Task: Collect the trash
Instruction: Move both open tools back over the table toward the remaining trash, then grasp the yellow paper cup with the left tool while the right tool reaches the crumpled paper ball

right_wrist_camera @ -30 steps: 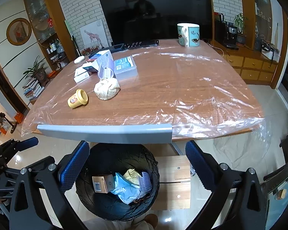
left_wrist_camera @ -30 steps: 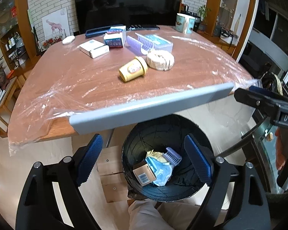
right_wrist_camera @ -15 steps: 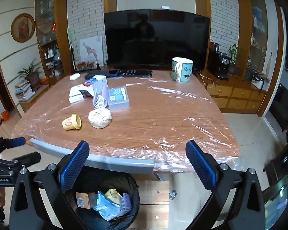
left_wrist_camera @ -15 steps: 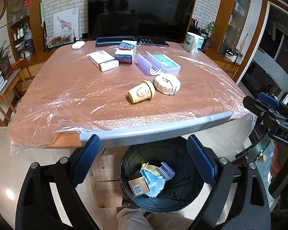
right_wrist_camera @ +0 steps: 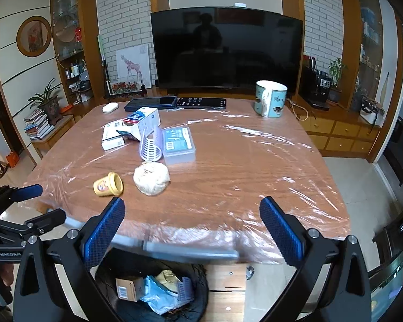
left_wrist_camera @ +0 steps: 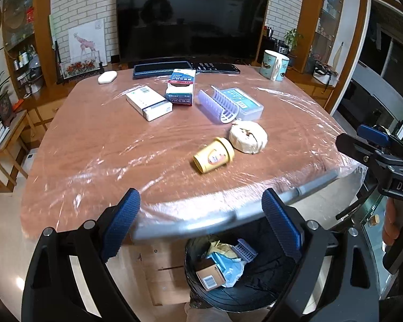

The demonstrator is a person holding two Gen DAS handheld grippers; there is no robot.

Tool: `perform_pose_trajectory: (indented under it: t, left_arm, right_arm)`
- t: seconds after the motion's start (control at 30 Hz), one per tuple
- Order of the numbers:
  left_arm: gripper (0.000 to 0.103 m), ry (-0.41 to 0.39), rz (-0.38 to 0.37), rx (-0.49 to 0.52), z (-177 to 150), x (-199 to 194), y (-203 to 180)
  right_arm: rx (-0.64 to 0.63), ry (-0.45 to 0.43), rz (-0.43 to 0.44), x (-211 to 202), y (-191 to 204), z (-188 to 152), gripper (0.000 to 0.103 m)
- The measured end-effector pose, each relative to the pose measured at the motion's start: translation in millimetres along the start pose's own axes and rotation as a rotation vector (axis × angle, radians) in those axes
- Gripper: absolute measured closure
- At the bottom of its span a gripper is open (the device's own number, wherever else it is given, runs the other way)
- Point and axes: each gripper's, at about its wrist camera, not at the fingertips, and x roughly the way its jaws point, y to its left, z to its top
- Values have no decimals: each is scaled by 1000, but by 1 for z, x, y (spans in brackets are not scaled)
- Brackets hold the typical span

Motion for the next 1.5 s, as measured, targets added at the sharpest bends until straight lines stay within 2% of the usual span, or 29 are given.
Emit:
perform_pose_trajectory:
  t: [0.37, 0.6, 0.67, 0.87, 1.3, 1.5]
  left_arm:
    - [10, 38, -64, 83, 21, 35, 18]
    - [10, 71, -47, 88, 29, 53, 14]
    - [10, 86, -45, 84, 30, 58, 13]
    - [13, 87, -33, 83, 35, 66, 12]
    - [19, 85, -17, 130, 43, 74, 1]
    - [26, 98, -21, 137, 46, 79, 1]
  right_arm:
    - [48, 69, 73, 55, 23, 22, 4]
    - [56, 146, 152, 86, 21, 28, 6]
    - [44, 177, 169, 96, 21, 28, 14]
    - [31, 242, 225, 117, 20, 23, 27]
    - [-41, 242, 221, 128, 28, 27, 31]
    - [-56, 242, 227, 128, 30, 28, 35]
